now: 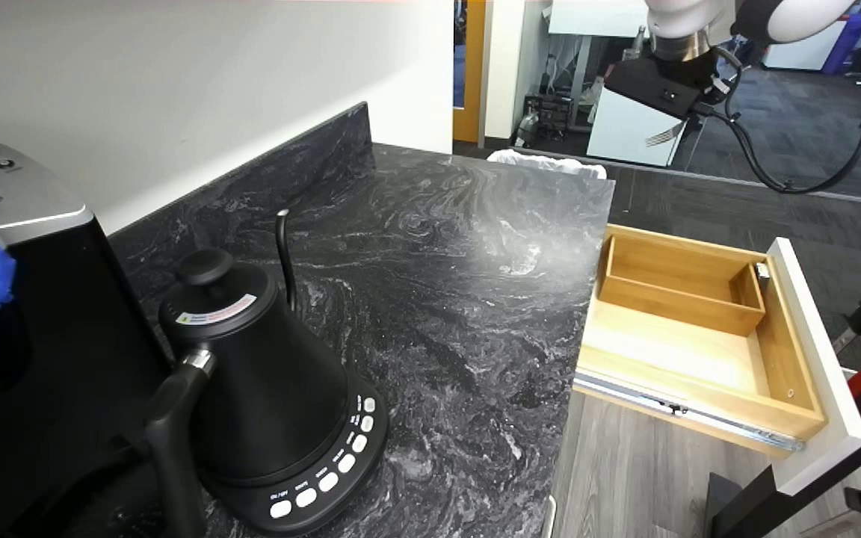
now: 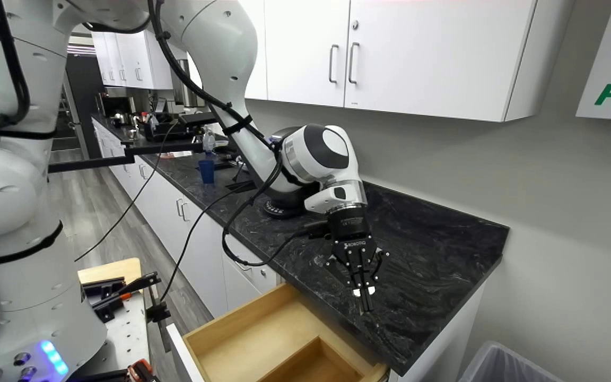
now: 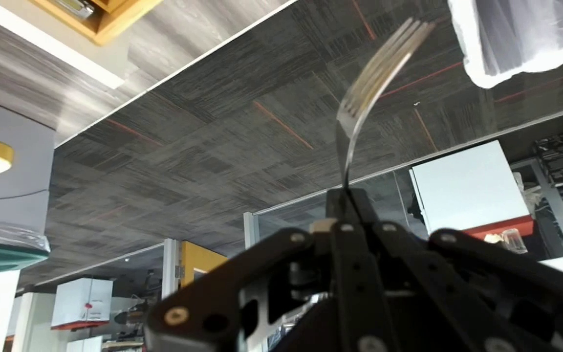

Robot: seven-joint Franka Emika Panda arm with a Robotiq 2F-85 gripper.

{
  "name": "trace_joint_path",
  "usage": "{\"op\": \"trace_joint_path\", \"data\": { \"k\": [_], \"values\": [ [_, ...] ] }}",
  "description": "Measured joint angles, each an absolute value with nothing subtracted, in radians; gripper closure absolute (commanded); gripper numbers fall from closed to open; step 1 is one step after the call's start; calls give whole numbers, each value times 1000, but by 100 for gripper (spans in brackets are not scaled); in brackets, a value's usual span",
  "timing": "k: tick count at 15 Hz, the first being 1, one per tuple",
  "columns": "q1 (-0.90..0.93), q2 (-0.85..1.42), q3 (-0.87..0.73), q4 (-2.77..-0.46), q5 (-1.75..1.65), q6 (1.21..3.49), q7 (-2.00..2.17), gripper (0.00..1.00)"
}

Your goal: Put the fork in the right segment of the drawer

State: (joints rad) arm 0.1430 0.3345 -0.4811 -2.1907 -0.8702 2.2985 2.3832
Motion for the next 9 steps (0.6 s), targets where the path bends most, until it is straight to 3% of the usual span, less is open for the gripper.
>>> {"op": "trace_joint_path", "data": {
  "k": [9],
  "values": [
    [43,332,-257,-2235,-782,2296,2383,98]
  ]
}}
